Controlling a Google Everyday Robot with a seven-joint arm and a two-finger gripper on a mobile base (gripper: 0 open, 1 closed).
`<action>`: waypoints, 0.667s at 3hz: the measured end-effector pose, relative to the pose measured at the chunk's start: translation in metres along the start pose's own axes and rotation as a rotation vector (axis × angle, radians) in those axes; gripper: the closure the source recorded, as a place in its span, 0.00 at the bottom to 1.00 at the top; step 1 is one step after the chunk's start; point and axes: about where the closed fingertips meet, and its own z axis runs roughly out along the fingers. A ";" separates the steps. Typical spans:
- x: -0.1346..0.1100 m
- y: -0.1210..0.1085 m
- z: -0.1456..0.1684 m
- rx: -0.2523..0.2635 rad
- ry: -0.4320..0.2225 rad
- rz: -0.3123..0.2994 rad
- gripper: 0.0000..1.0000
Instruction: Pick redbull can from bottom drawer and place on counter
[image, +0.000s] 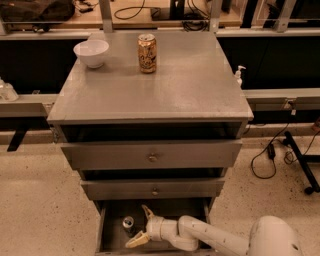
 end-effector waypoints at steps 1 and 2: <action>0.004 -0.013 0.012 0.024 0.028 -0.015 0.00; 0.002 -0.019 0.027 0.054 0.052 -0.070 0.00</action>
Offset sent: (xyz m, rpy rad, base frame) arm 0.0349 0.0220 -0.0126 -0.1212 -0.1082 -0.0422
